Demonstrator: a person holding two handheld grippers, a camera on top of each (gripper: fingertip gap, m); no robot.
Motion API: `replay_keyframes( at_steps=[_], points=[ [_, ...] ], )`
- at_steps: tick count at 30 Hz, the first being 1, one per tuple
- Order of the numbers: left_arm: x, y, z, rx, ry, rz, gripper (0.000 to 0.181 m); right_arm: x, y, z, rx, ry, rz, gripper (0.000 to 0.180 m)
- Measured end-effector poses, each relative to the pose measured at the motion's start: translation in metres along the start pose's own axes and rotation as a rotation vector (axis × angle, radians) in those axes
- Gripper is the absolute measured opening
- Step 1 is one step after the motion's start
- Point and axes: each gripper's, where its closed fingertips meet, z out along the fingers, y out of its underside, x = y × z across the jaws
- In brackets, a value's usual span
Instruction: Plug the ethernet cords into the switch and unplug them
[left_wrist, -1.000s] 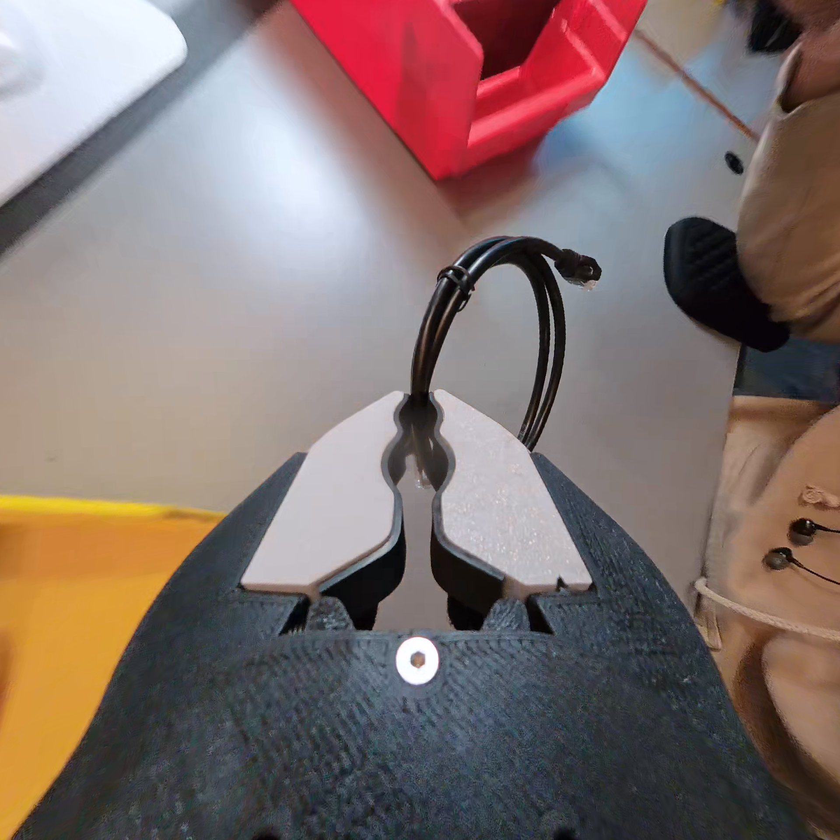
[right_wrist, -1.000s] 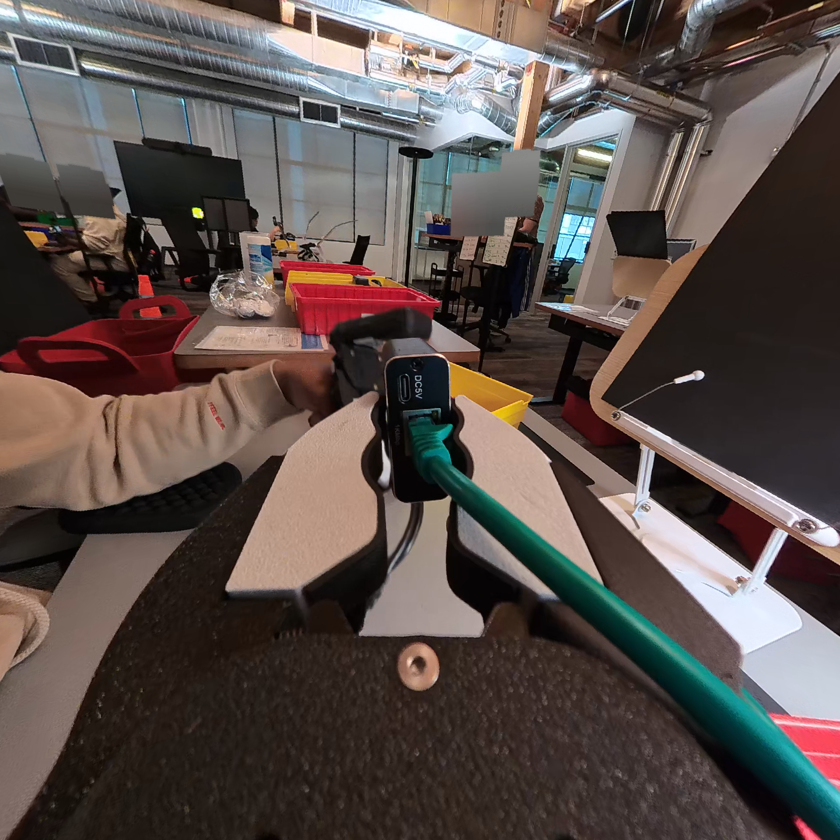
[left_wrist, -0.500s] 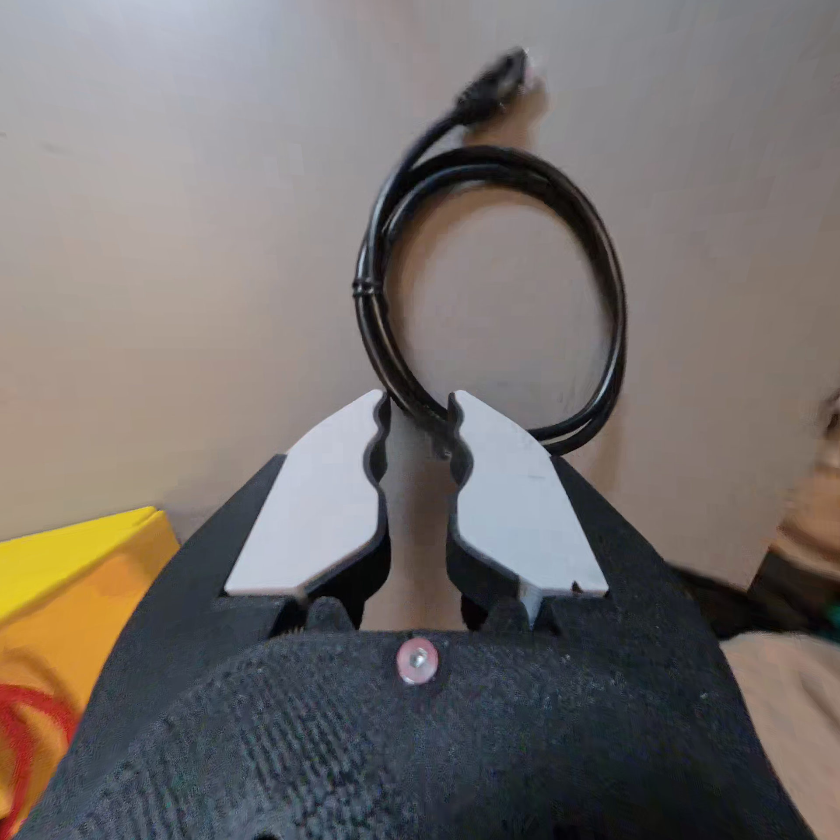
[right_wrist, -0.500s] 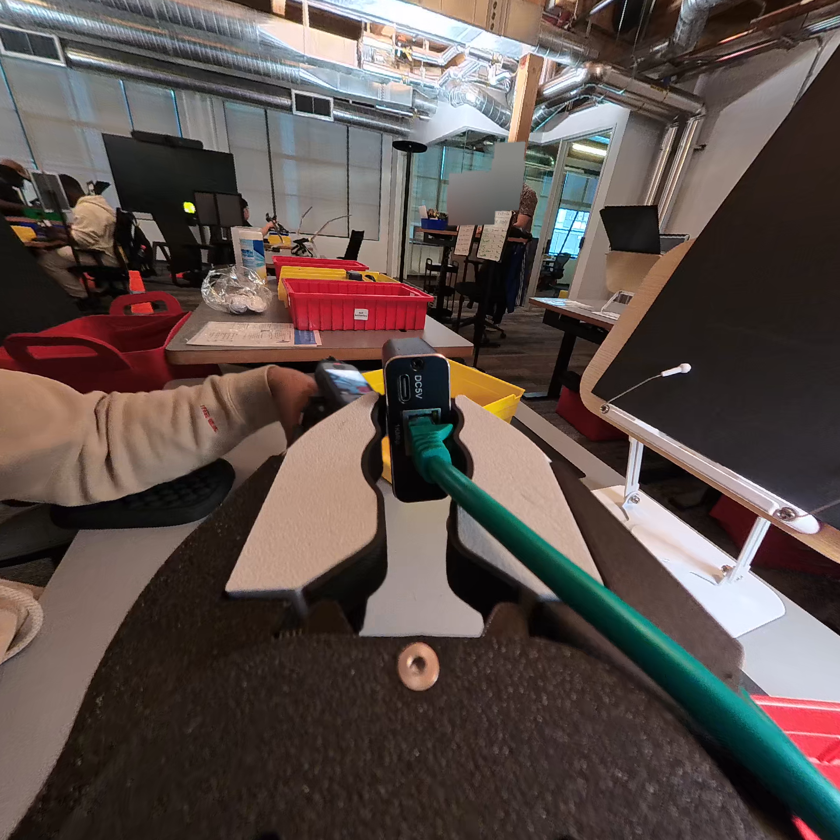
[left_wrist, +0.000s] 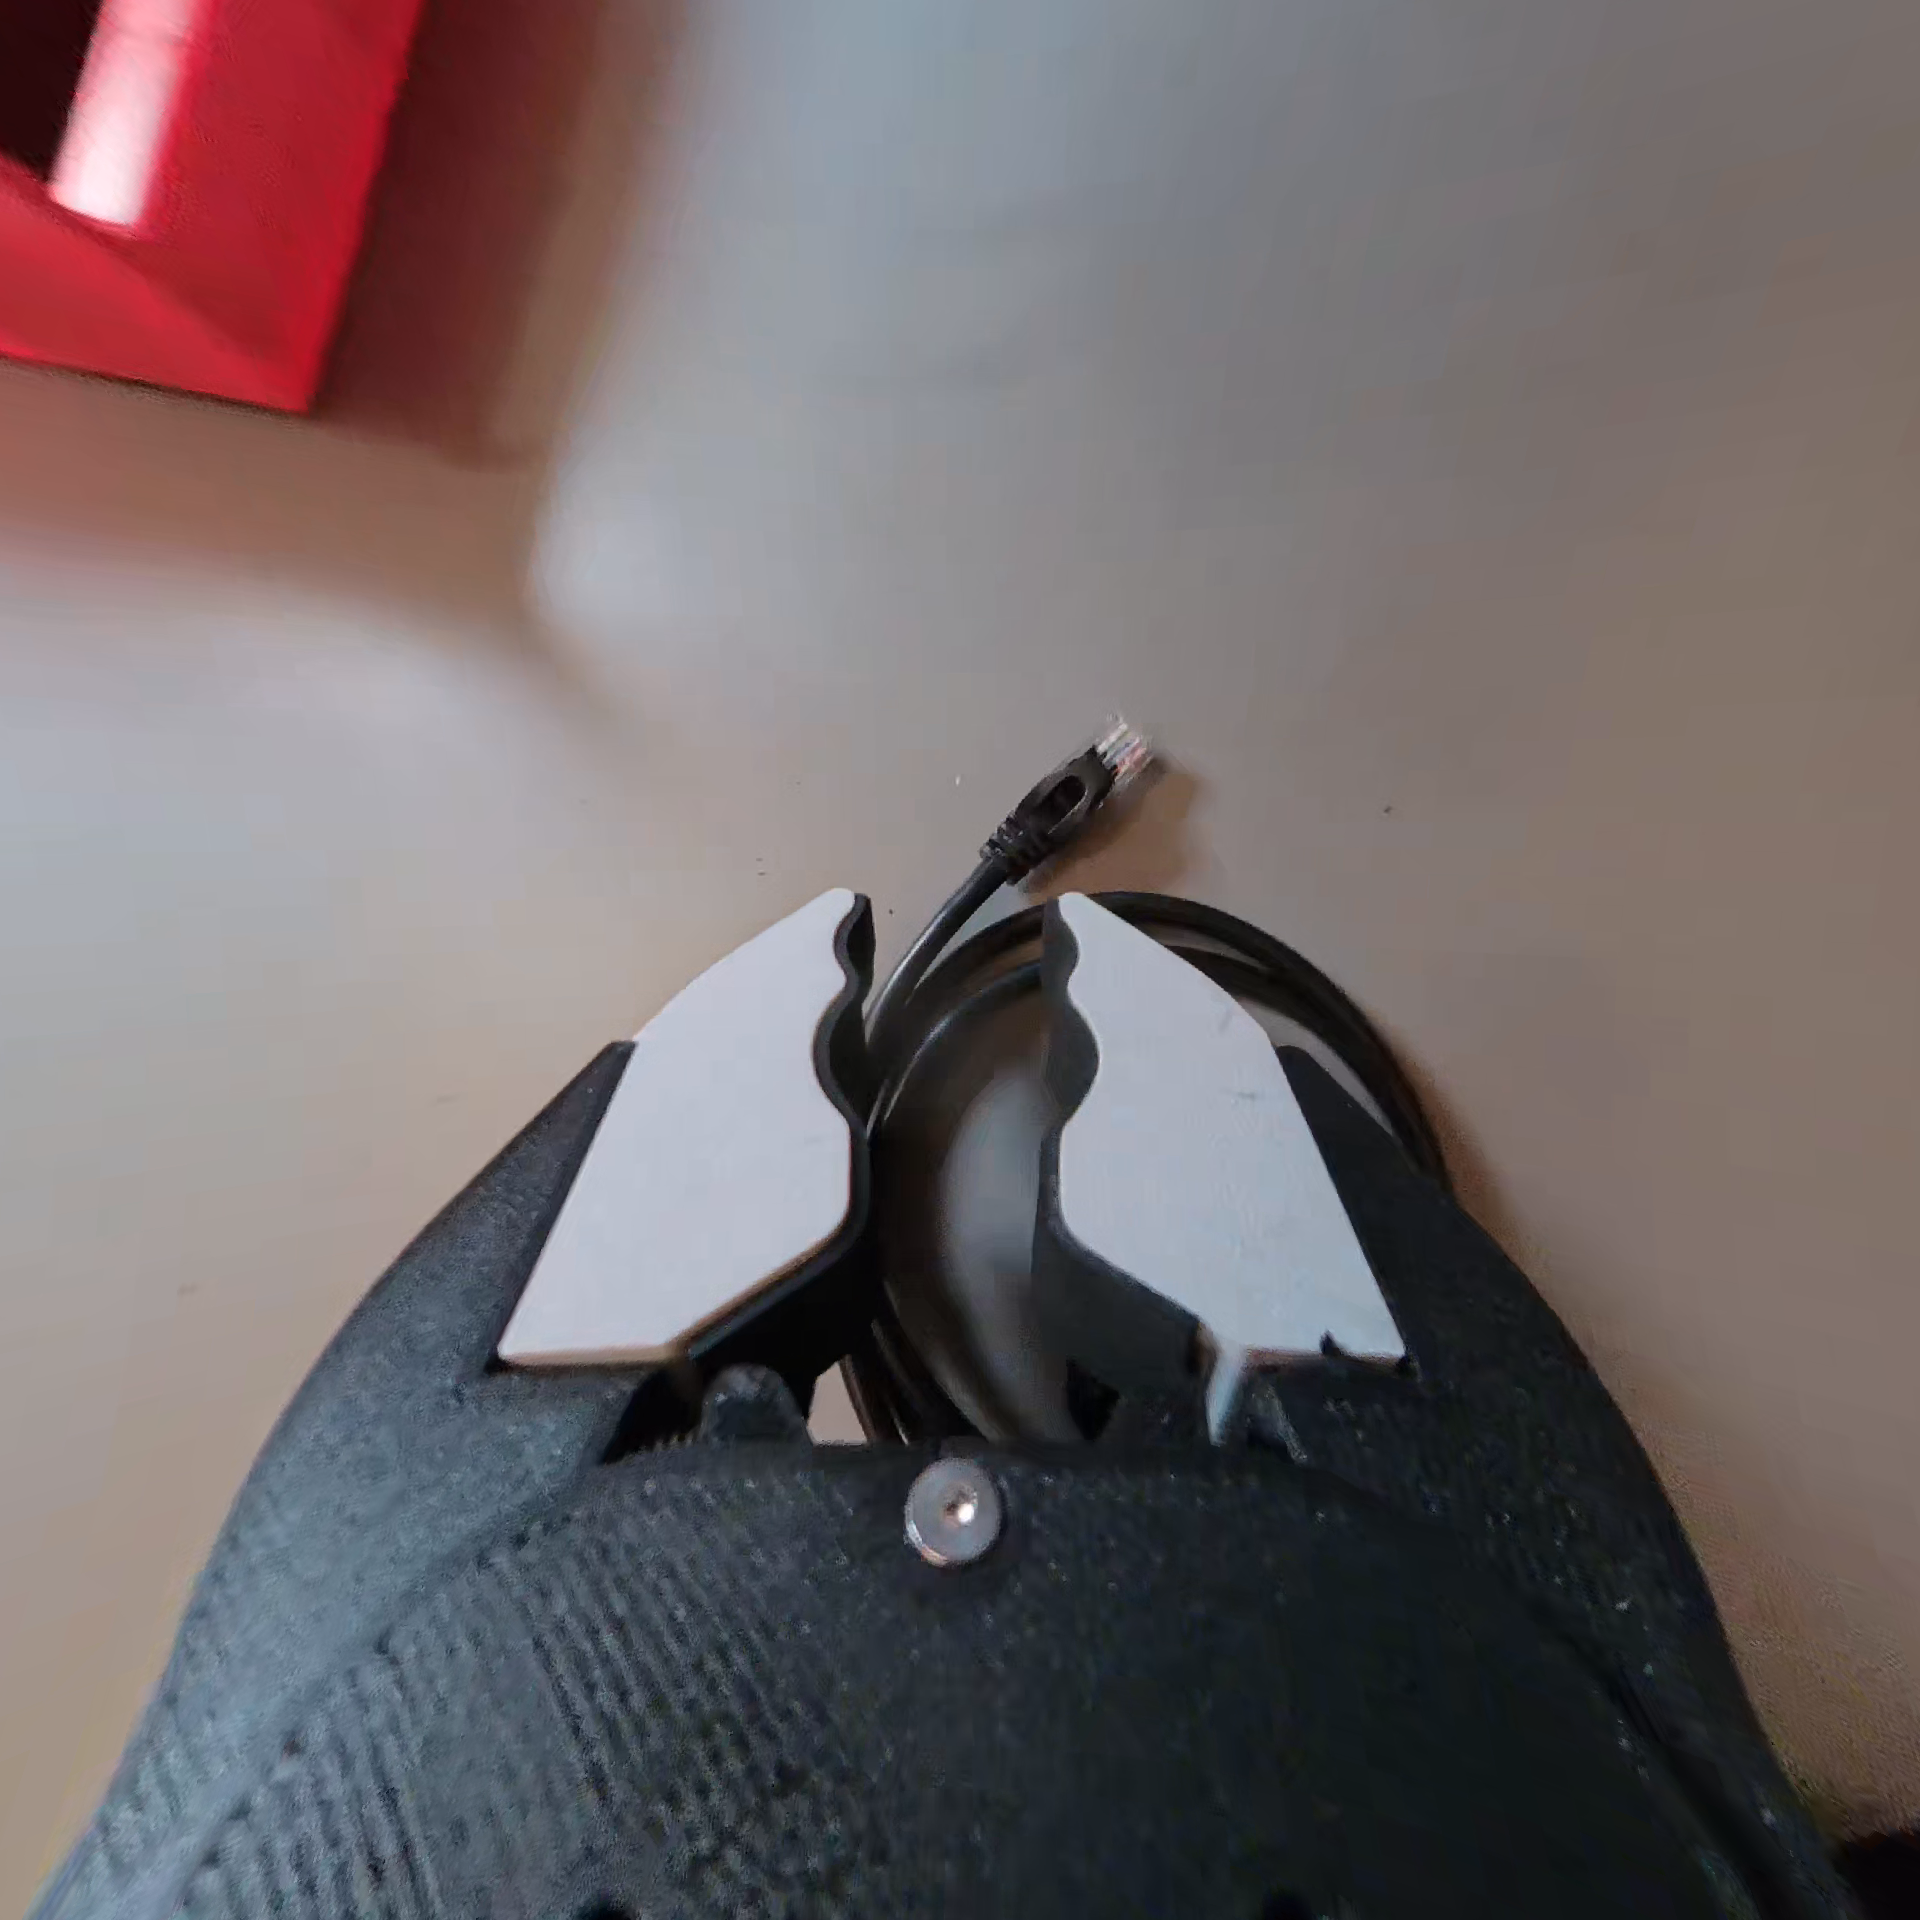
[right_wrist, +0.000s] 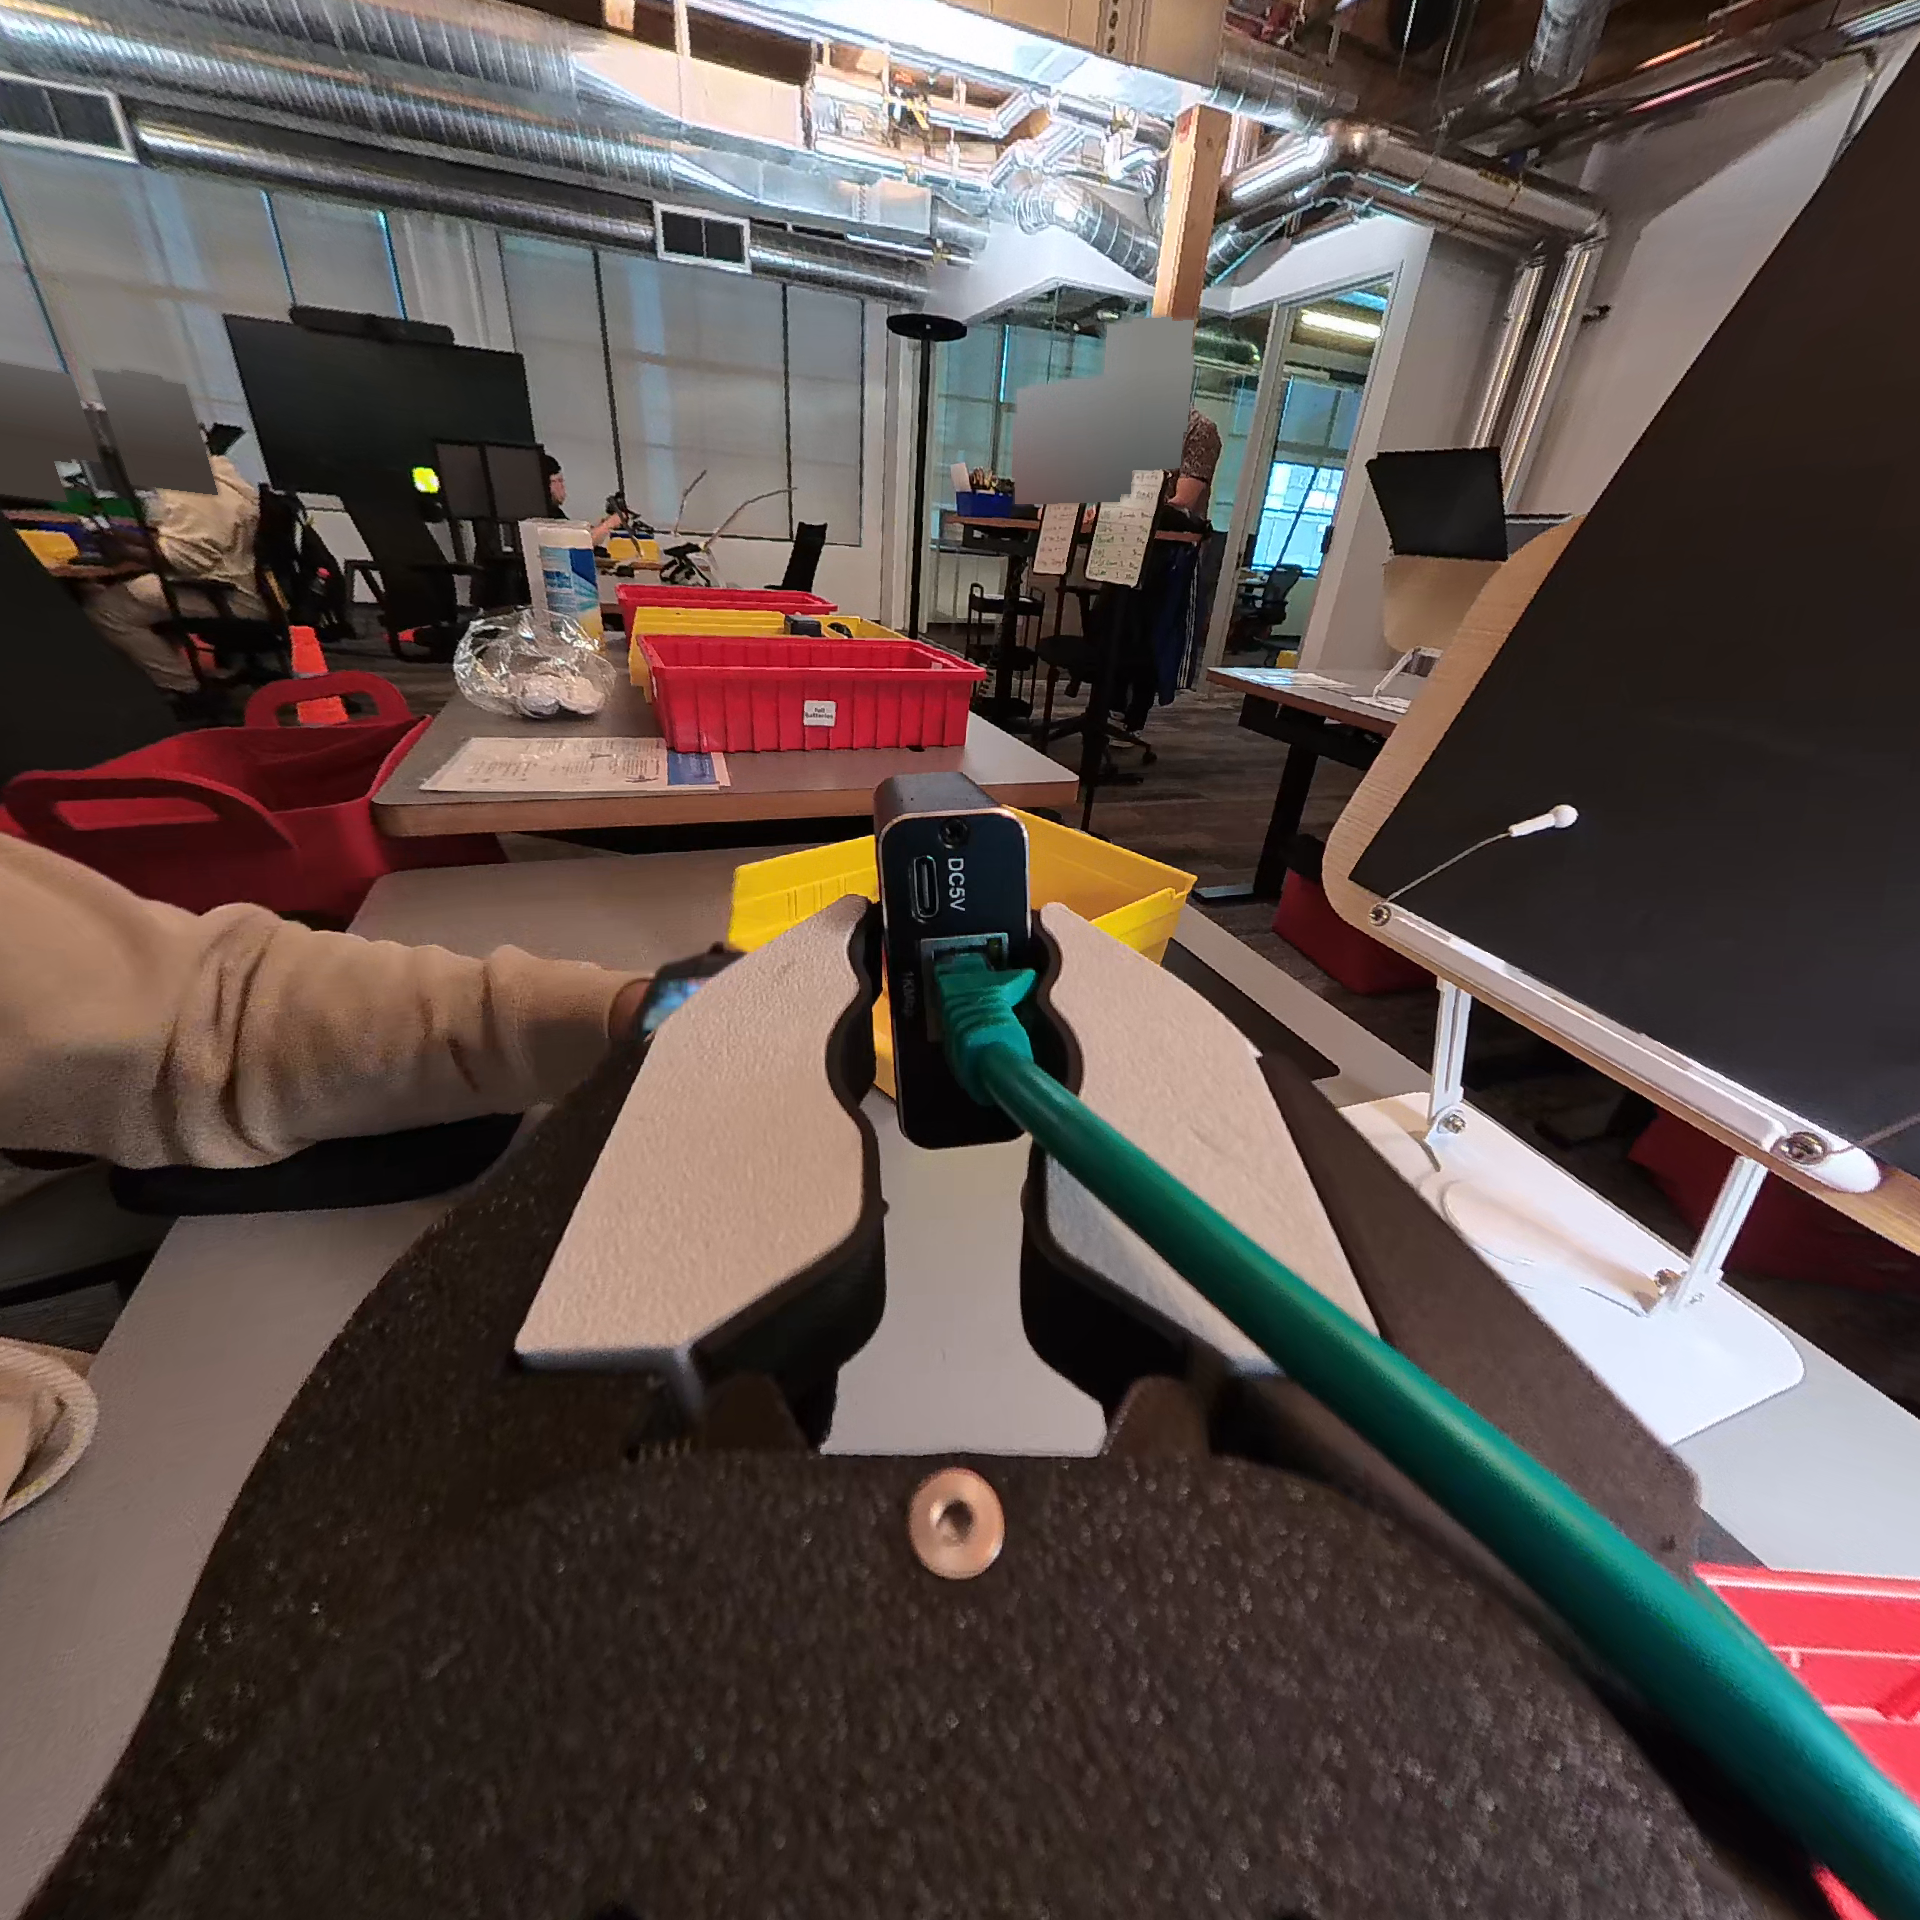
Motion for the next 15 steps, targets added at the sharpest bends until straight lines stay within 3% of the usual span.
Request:
replay_keyframes(
  at_steps=[2, 7, 11, 15],
  points=[
    [-0.002, 0.005, 0.011, -0.059, 0.017, 0.037, 0.036, 0.000, 0.001, 0.000, -0.002, -0.001, 0.002, 0.025],
    [-0.007, 0.005, 0.016, -0.070, 0.042, 0.011, 0.009, 0.004, 0.004, 0.000, -0.010, 0.006, 0.002, 0.025],
    [-0.023, 0.021, 0.007, -0.162, -0.052, -0.188, 0.007, 0.008, 0.007, -0.002, -0.011, 0.014, 0.020, 0.025],
    [-0.006, 0.030, -0.003, -0.138, 0.049, -0.286, 0.006, 0.009, 0.006, -0.002, -0.011, 0.015, 0.017, 0.025]
  ],
)
